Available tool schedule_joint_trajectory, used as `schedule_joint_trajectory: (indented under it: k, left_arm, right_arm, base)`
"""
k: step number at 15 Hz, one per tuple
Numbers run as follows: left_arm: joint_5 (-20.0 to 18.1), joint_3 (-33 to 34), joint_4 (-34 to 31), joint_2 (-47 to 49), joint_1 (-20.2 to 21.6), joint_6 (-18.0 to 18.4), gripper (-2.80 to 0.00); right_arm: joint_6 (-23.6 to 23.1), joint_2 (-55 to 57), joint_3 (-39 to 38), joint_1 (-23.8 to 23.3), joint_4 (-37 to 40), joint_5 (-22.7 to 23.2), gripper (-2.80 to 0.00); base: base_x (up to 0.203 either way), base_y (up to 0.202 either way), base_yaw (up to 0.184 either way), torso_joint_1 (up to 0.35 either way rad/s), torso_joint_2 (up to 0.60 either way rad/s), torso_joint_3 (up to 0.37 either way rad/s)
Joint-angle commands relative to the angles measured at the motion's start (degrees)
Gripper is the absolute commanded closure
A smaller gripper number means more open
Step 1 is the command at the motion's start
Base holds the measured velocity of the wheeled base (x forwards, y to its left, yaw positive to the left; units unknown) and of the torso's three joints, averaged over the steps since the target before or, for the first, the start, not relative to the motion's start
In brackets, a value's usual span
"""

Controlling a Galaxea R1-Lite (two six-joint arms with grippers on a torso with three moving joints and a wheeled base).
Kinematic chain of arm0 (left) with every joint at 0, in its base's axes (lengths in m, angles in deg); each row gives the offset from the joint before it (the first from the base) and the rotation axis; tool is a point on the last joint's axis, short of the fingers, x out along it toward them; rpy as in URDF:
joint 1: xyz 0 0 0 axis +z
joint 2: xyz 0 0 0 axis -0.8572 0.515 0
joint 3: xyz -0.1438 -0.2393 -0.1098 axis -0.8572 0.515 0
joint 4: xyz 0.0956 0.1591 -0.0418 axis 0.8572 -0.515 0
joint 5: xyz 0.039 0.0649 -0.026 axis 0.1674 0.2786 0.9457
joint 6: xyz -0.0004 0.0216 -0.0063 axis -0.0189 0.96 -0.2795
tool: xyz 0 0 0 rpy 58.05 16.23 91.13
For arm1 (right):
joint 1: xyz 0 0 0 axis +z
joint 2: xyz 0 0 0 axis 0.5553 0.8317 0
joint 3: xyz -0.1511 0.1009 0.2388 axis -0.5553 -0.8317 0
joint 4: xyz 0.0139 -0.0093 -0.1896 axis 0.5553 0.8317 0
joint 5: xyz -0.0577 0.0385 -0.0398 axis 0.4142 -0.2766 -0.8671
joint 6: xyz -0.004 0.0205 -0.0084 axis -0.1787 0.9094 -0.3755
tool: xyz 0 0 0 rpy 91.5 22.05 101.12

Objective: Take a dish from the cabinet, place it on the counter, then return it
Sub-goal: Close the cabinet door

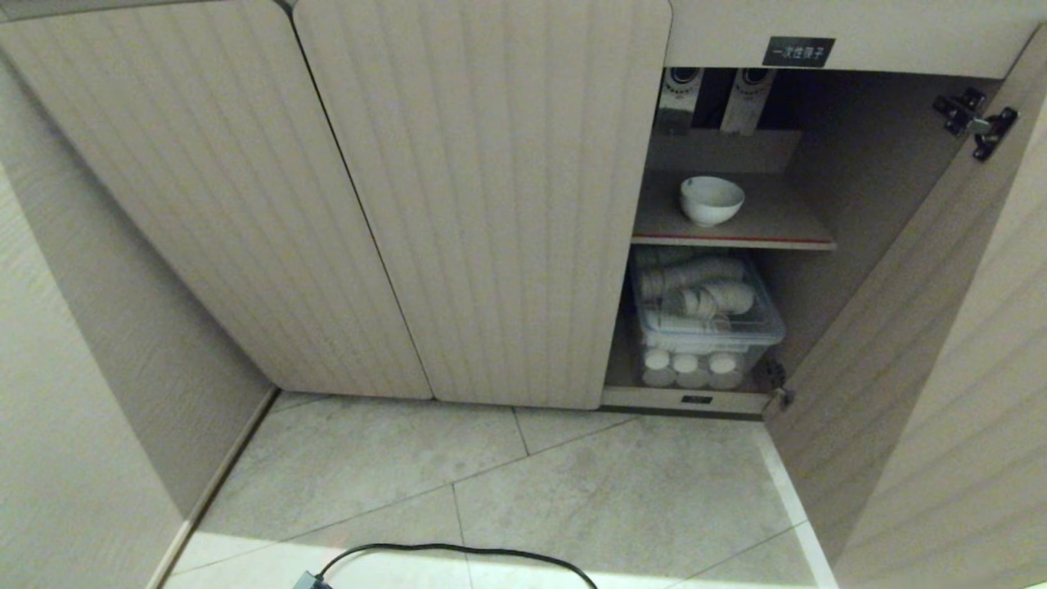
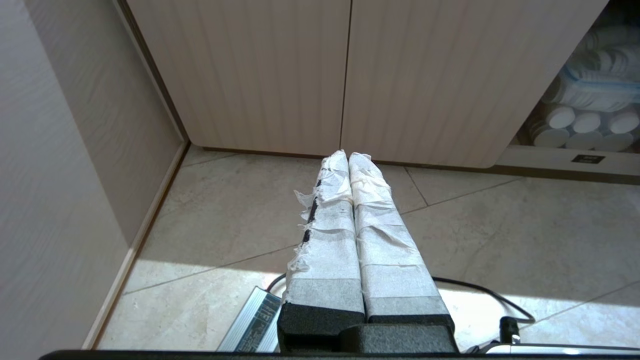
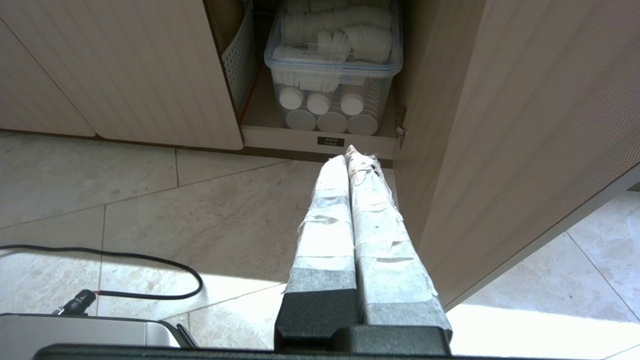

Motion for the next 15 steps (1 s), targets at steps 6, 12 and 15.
schedule_joint_trajectory:
  k: [6, 12, 15]
  left_arm:
    - [0.0, 0.0, 0.0, 0.0, 0.0, 0.0, 0.0]
    - [0.0, 0.0, 0.0, 0.0, 0.0, 0.0, 0.0]
    - [0.1, 0.0, 0.0, 0.0, 0.0, -0.1, 0.0]
  right_arm:
    - [0.0, 0.1, 0.0, 0.0, 0.0, 0.0, 0.0]
    - [0.0, 0.1, 0.0, 0.0, 0.0, 0.0, 0.0]
    - [0.0, 0.1, 0.0, 0.0, -0.1, 0.0, 0.0]
  base:
    - [0.0, 0.0, 0.0, 0.0, 0.0, 0.0]
    - [0.0, 0.0, 0.0, 0.0, 0.0, 0.0]
    - [0.0, 0.0, 0.0, 0.0, 0.0, 0.0]
